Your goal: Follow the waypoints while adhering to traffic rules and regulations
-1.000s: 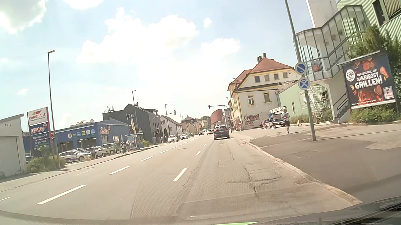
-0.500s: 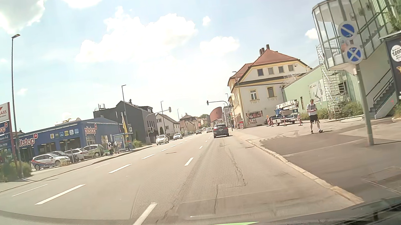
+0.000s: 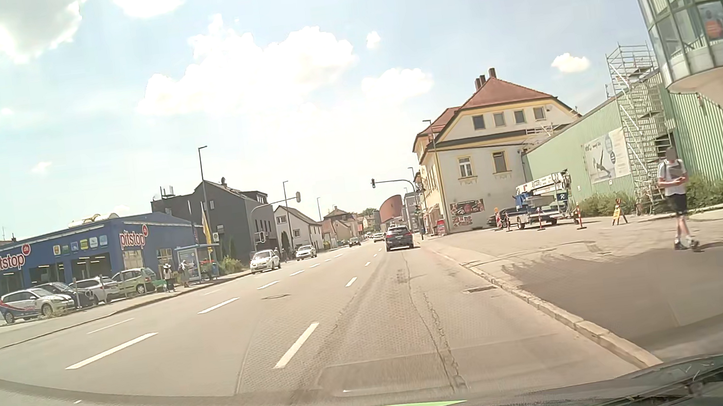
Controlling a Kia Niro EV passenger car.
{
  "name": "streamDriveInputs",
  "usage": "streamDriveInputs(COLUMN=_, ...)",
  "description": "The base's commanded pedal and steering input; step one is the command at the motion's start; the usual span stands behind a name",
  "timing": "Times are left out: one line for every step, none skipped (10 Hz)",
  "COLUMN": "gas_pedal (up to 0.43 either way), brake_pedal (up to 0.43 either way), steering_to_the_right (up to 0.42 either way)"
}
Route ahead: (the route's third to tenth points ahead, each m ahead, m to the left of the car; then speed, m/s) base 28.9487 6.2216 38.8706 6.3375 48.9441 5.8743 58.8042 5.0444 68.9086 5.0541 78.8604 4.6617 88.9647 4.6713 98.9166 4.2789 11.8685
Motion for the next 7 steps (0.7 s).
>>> streamDriveInputs(gas_pedal=0.177, brake_pedal=0.0, steering_to_the_right=-0.002)
streamDriveInputs(gas_pedal=0.157, brake_pedal=0.0, steering_to_the_right=-0.003)
streamDriveInputs(gas_pedal=0.157, brake_pedal=0.0, steering_to_the_right=-0.003)
streamDriveInputs(gas_pedal=0.157, brake_pedal=0.0, steering_to_the_right=-0.003)
streamDriveInputs(gas_pedal=0.157, brake_pedal=0.0, steering_to_the_right=-0.004)
streamDriveInputs(gas_pedal=0.157, brake_pedal=0.0, steering_to_the_right=-0.005)
streamDriveInputs(gas_pedal=0.157, brake_pedal=0.0, steering_to_the_right=-0.005)
